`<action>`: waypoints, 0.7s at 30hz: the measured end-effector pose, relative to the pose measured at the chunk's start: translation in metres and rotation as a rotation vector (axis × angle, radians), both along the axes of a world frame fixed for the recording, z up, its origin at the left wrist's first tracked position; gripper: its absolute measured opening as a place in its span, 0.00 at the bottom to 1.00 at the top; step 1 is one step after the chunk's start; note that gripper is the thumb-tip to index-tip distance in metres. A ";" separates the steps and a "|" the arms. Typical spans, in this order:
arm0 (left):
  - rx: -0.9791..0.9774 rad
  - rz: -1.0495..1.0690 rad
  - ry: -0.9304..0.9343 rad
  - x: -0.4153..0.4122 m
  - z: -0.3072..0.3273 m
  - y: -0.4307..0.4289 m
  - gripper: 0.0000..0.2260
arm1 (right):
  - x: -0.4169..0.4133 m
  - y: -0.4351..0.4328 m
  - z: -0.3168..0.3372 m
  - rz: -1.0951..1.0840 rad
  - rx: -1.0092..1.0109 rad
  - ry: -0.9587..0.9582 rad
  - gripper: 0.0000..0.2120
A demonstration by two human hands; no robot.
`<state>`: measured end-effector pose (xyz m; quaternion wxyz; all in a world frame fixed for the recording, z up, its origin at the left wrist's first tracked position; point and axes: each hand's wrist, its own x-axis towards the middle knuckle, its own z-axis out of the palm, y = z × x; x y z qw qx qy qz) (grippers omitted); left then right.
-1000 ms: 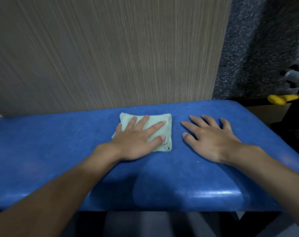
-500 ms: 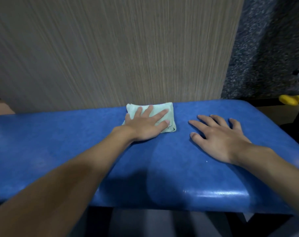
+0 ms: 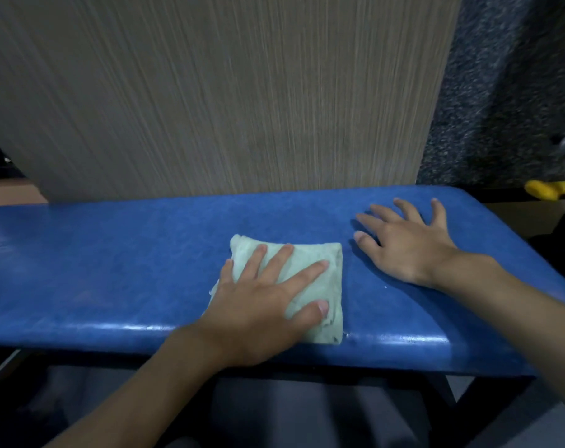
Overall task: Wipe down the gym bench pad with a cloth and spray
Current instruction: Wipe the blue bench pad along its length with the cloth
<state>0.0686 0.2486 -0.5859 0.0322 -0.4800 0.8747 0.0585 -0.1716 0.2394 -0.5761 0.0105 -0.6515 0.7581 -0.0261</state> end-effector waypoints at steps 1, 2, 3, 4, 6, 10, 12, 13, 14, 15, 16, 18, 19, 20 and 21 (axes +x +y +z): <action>0.001 0.000 0.000 -0.003 0.000 -0.010 0.26 | 0.004 -0.001 -0.001 0.008 0.000 -0.039 0.26; 0.005 0.002 0.004 -0.006 0.000 -0.023 0.25 | 0.007 -0.002 -0.003 0.018 0.017 -0.076 0.26; 0.013 0.008 0.011 -0.009 -0.002 -0.037 0.25 | 0.009 -0.003 -0.006 0.025 0.044 -0.090 0.27; 0.019 0.016 0.016 -0.013 -0.003 -0.052 0.25 | 0.010 -0.004 -0.010 0.029 0.063 -0.083 0.27; 0.016 0.029 0.016 -0.022 -0.003 -0.086 0.25 | 0.009 -0.005 -0.014 0.026 0.068 -0.064 0.28; 0.020 0.066 0.002 -0.043 0.002 -0.156 0.25 | 0.008 -0.003 -0.015 0.021 0.056 -0.063 0.29; 0.028 0.094 -0.007 -0.052 0.006 -0.183 0.26 | 0.009 -0.002 -0.015 0.013 0.058 -0.063 0.29; 0.025 0.098 -0.007 -0.055 0.007 -0.193 0.26 | 0.009 -0.002 -0.015 0.009 0.054 -0.068 0.29; 0.022 0.097 -0.003 -0.057 0.007 -0.200 0.27 | 0.010 -0.002 -0.015 0.004 0.048 -0.071 0.29; 0.021 0.095 -0.004 -0.058 0.006 -0.203 0.26 | 0.009 -0.002 -0.015 0.000 0.044 -0.073 0.29; 0.023 0.094 -0.011 -0.057 0.006 -0.202 0.26 | 0.009 -0.003 -0.015 -0.001 0.042 -0.078 0.29; 0.030 0.094 -0.024 -0.053 0.005 -0.192 0.25 | 0.009 -0.003 -0.014 -0.006 0.032 -0.095 0.28; 0.035 0.085 -0.024 -0.050 0.006 -0.185 0.25 | 0.009 -0.002 -0.014 -0.010 0.026 -0.100 0.28; 0.038 0.069 -0.024 -0.045 0.005 -0.176 0.26 | 0.009 -0.001 -0.014 -0.013 0.023 -0.104 0.28; 0.036 0.052 -0.024 -0.040 0.003 -0.165 0.26 | 0.010 -0.001 -0.013 -0.014 0.020 -0.106 0.27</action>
